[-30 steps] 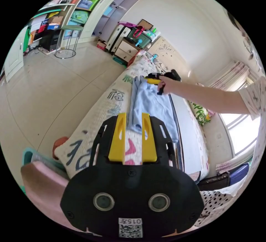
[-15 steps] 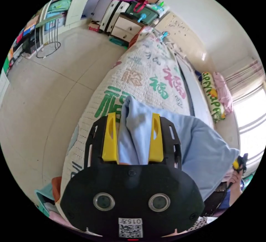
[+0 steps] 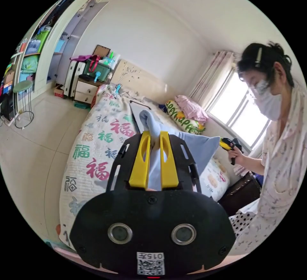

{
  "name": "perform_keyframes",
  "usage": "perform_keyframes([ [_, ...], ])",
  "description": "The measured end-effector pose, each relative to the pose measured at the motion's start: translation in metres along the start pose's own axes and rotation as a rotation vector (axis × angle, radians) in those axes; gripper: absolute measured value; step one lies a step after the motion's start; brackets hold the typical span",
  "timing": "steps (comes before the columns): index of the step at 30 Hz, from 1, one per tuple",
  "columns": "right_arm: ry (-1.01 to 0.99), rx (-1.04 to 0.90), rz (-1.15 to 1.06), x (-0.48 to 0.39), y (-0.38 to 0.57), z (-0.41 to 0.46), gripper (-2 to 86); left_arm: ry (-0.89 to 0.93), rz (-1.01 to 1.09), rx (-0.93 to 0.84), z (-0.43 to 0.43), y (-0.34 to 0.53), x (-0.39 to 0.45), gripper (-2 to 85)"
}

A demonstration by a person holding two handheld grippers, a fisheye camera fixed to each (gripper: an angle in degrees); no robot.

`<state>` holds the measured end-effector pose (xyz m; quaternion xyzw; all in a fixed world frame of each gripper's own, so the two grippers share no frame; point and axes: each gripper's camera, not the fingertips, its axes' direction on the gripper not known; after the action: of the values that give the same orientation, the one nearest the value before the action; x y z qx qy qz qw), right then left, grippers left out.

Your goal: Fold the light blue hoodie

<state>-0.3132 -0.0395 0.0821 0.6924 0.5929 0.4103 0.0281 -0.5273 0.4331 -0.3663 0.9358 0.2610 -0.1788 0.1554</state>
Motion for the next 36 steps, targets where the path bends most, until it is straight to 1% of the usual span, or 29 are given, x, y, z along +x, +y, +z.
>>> perform_keyframes([
  [1,-0.026,0.008,-0.007,-0.028,-0.014,-0.028,1.6,0.023,-0.01,0.028,-0.034,0.02,0.015,2.4],
  [2,-0.041,0.01,-0.013,-0.041,-0.021,-0.041,1.6,0.036,-0.015,0.039,-0.049,0.031,0.021,2.4],
  [4,-0.108,0.003,-0.037,-0.096,-0.048,-0.093,1.5,0.067,-0.048,0.067,-0.1,0.075,0.042,2.3],
  [6,-0.164,-0.012,-0.028,-0.135,-0.066,-0.129,1.5,0.098,-0.107,0.085,-0.128,0.112,0.051,2.2],
  [8,-0.145,-0.027,-0.044,-0.178,-0.082,-0.165,1.5,0.111,-0.128,0.086,-0.148,0.146,0.059,2.2],
  [9,-0.104,-0.038,-0.053,-0.204,-0.095,-0.185,1.5,0.115,-0.139,0.078,-0.156,0.166,0.06,2.3],
  [11,-0.041,-0.046,-0.051,-0.235,-0.117,-0.206,1.5,0.124,-0.169,0.056,-0.159,0.197,0.051,2.4],
  [13,0.006,-0.044,0.007,-0.253,-0.15,-0.213,1.6,0.143,-0.22,0.005,-0.143,0.238,0.021,2.6],
  [14,0.016,-0.042,0.018,-0.255,-0.157,-0.212,1.7,0.147,-0.232,-0.011,-0.136,0.249,0.012,2.7],
  [17,0.137,-0.026,0.092,-0.242,-0.199,-0.192,2.0,0.137,-0.277,-0.094,-0.091,0.308,-0.045,3.2],
  [19,0.257,-0.018,0.173,-0.199,-0.235,-0.155,2.3,0.078,-0.32,-0.167,-0.043,0.366,-0.103,3.8],
  [20,0.292,-0.024,0.204,-0.186,-0.245,-0.144,2.2,0.048,-0.339,-0.192,-0.03,0.382,-0.119,3.9],
  [22,0.389,-0.05,0.297,-0.146,-0.284,-0.106,1.5,-0.05,-0.451,-0.321,0.008,0.444,-0.18,2.8],
  [23,0.399,-0.02,0.32,-0.143,-0.292,-0.103,1.3,-0.072,-0.444,-0.355,0.013,0.455,-0.189,2.7],
  [24,0.357,0.079,0.331,-0.15,-0.303,-0.103,1.2,-0.136,-0.413,-0.411,0.015,0.473,-0.203,2.6],
  [25,0.283,0.146,0.329,-0.161,-0.311,-0.106,1.3,-0.163,-0.404,-0.415,0.008,0.488,-0.212,3.3],
  [27,0.233,0.148,0.314,-0.183,-0.315,-0.107,1.6,-0.098,-0.374,-0.404,-0.006,0.51,-0.215,5.6],
  [29,0.266,0.068,0.284,-0.205,-0.306,-0.105,2.1,-0.048,-0.317,-0.496,-0.011,0.537,-0.208,7.2],
  [31,0.362,-0.069,0.269,-0.231,-0.279,-0.098,3.4,0.002,-0.22,-0.669,-0.014,0.588,-0.187,8.1],
  [32,0.38,-0.094,0.277,-0.236,-0.27,-0.096,3.9,0.018,-0.196,-0.712,-0.015,0.603,-0.181,8.2],
  [33,0.409,-0.138,0.306,-0.244,-0.252,-0.092,4.6,0.049,-0.145,-0.802,-0.014,0.633,-0.168,8.3],
  [34,0.427,-0.156,0.349,-0.251,-0.233,-0.088,5.4,0.073,-0.089,-0.901,-0.013,0.666,-0.155,8.3],
  [36,0.433,-0.147,0.403,-0.263,-0.21,-0.083,6.3,0.126,-0.021,-1.018,-0.012,0.716,-0.137,8.3],
])
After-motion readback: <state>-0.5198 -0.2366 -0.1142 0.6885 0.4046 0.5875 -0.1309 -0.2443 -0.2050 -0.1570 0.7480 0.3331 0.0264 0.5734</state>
